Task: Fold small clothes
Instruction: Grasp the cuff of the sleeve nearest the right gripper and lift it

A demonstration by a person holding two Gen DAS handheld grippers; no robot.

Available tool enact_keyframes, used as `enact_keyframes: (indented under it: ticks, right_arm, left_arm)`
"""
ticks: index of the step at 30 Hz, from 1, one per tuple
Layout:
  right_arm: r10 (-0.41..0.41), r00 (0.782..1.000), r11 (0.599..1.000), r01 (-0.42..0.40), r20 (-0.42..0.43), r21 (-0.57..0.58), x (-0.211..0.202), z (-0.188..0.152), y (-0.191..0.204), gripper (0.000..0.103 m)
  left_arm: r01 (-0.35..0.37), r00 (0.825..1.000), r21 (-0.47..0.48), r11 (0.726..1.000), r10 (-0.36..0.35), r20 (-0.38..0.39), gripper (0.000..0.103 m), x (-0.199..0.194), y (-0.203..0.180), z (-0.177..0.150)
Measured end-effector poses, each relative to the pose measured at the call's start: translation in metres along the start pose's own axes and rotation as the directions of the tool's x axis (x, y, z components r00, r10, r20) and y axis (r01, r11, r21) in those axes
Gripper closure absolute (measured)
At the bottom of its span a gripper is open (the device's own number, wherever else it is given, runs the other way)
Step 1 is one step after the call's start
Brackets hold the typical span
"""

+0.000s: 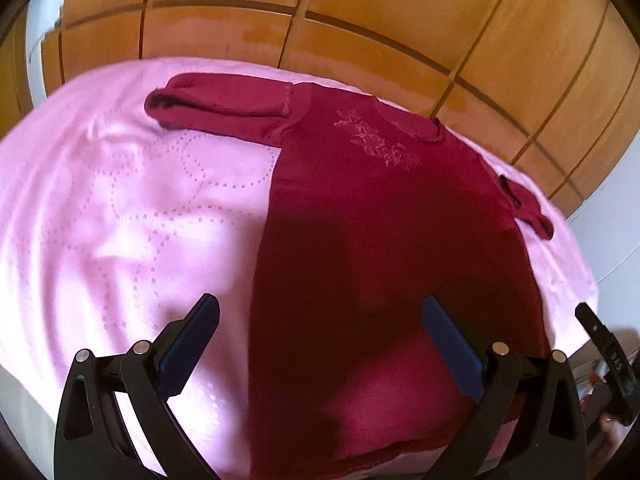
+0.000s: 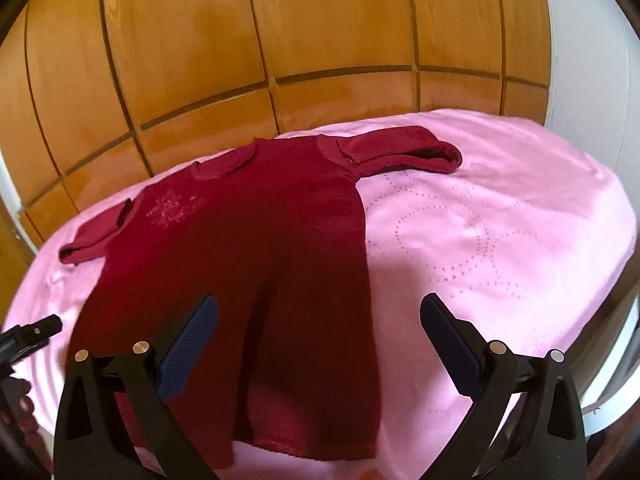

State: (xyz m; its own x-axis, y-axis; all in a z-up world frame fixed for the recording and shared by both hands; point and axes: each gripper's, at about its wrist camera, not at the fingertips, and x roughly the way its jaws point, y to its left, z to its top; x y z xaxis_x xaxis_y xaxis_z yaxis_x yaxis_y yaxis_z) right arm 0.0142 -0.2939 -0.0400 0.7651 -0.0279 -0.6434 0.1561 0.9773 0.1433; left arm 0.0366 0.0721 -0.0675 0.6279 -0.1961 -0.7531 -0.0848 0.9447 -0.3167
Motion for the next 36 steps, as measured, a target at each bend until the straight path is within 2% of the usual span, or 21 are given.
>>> enact_keyframes:
  ticks: [3, 6, 8, 10, 13, 16, 20, 21, 22, 23, 24, 26, 27, 30, 33, 36]
  right_arm:
    - [0.003, 1.000, 1.000, -0.003, -0.003, 0.014, -0.003, 0.001, -0.022, 0.003]
    - [0.017, 0.998, 1.000, -0.015, -0.055, 0.022, 0.004, -0.001, -0.038, 0.007]
    - [0.074, 0.994, 0.996, -0.070, -0.080, 0.052, 0.008, -0.005, -0.049, 0.036]
    - [0.098, 0.982, 0.994, -0.088, -0.161, 0.064, 0.022, -0.012, -0.053, 0.048]
    - [0.185, 0.955, 0.977, -0.154, -0.230, 0.147, 0.037, -0.023, -0.059, 0.057]
    - [0.236, 0.933, 0.967, -0.198, -0.271, 0.160, 0.044, -0.035, -0.054, 0.057]
    - [0.305, 0.902, 0.946, -0.252, -0.306, 0.202, 0.052, -0.045, -0.048, 0.080]
    - [0.307, 0.902, 0.946, -0.253, -0.303, 0.204, 0.051, -0.046, -0.047, 0.092]
    - [0.313, 0.901, 0.944, -0.261, -0.300, 0.200, 0.049, -0.045, -0.047, 0.093]
    - [0.309, 0.905, 0.946, -0.264, -0.291, 0.186, 0.044, -0.042, -0.047, 0.094]
    - [0.298, 0.913, 0.951, -0.260, -0.278, 0.168, 0.037, -0.039, -0.047, 0.095]
    - [0.262, 0.929, 0.963, -0.234, -0.262, 0.133, 0.030, -0.033, -0.050, 0.096]
    - [0.211, 0.946, 0.976, -0.190, -0.246, 0.104, 0.022, -0.030, -0.054, 0.096]
    - [0.114, 0.964, 0.991, -0.092, -0.240, 0.099, 0.018, -0.029, -0.078, 0.096]
    - [0.113, 0.957, 0.985, -0.074, -0.267, 0.153, 0.032, -0.036, -0.096, 0.096]
    - [0.060, 0.962, 0.996, -0.039, -0.267, 0.086, 0.038, -0.042, -0.086, 0.096]
  left_arm:
    - [0.054, 0.999, -0.029, 0.998, -0.054, -0.002, 0.002, 0.002, 0.017, -0.002]
    - [0.103, 0.994, -0.028, 0.994, -0.104, -0.039, 0.003, 0.008, 0.026, -0.005]
    - [0.126, 0.989, -0.028, 0.992, -0.128, -0.079, 0.005, 0.016, 0.030, -0.007]
    - [0.157, 0.980, -0.025, 0.987, -0.159, -0.117, 0.015, 0.023, 0.031, -0.009]
    - [0.213, 0.966, -0.010, 0.977, -0.212, -0.145, 0.018, 0.027, 0.027, -0.017]
    - [0.242, 0.962, 0.038, 0.970, -0.234, -0.141, 0.018, 0.026, 0.020, -0.023]
    - [0.223, 0.969, 0.101, 0.970, -0.208, -0.134, 0.018, 0.032, 0.011, -0.030]
    - [0.216, 0.971, 0.116, 0.969, -0.201, -0.134, 0.018, 0.032, 0.010, -0.030]
    - [0.207, 0.972, 0.136, 0.969, -0.188, -0.138, 0.018, 0.031, 0.009, -0.029]
    - [0.185, 0.977, 0.163, 0.969, -0.163, -0.141, 0.023, 0.031, 0.005, -0.029]
    - [0.166, 0.980, 0.177, 0.970, -0.142, -0.140, 0.035, 0.030, 0.006, -0.029]
    - [0.126, 0.985, 0.198, 0.972, -0.100, -0.137, 0.042, 0.030, 0.007, -0.029]
    - [0.132, 0.985, 0.198, 0.971, -0.106, -0.136, 0.042, 0.030, 0.008, -0.029]
    - [0.123, 0.986, 0.202, 0.972, -0.097, -0.132, 0.045, 0.029, 0.012, -0.029]
    - [0.111, 0.989, 0.216, 0.970, -0.085, -0.125, 0.045, 0.029, 0.011, -0.031]
    - [0.105, 0.990, 0.226, 0.969, -0.079, -0.121, 0.046, 0.027, 0.012, -0.033]
